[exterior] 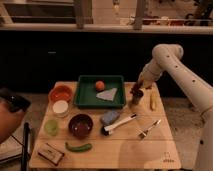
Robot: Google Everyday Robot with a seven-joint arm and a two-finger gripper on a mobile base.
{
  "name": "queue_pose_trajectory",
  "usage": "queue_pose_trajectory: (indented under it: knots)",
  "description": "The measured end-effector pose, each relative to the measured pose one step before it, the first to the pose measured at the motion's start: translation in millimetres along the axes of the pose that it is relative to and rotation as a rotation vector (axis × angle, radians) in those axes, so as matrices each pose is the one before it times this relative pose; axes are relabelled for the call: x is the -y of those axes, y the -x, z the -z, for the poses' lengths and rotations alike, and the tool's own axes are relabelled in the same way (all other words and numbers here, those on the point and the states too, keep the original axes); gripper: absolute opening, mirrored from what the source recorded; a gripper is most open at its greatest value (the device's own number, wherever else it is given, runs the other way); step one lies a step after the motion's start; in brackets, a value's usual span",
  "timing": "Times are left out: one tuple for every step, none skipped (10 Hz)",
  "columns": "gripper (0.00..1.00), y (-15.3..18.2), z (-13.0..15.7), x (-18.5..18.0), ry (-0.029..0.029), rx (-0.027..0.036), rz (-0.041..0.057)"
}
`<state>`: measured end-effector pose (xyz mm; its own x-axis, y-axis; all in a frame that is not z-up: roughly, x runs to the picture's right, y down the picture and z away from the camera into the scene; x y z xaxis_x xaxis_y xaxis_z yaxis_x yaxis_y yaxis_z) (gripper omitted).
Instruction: Place grapes in metal cup
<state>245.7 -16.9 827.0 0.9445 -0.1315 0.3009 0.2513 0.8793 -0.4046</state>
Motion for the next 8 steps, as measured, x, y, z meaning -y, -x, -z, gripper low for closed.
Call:
queue_pose_trajectory:
  knots:
    - [0.17, -5.95, -4.86, -2.21, 0.00501, 0.01117, -0.01039]
    - [0.25, -3.50, -3.69, -1.53, 0.00223, 0.00859, -0.00743]
    - [0.35, -2.95, -3.91, -0.97, 0.00041, 0.01013, -0.00661]
    - [0.47, -2.26, -2.11, 0.54, -0.00302, 0.01112, -0.00479]
    - [0.57, -1.24, -0.96, 0.82, -0.00315, 0.00786, -0.00118]
    - [0.65, -0.49, -0.47, 1.15, -0.00279, 0.00478, 0.00061]
    - [0.76, 3.24, -1.38, 4.30, -0.00305, 0.00721, 0.00664]
    - [0.79, 3.68, -2.00, 3.28, 0.00077, 0.00476, 0.00640]
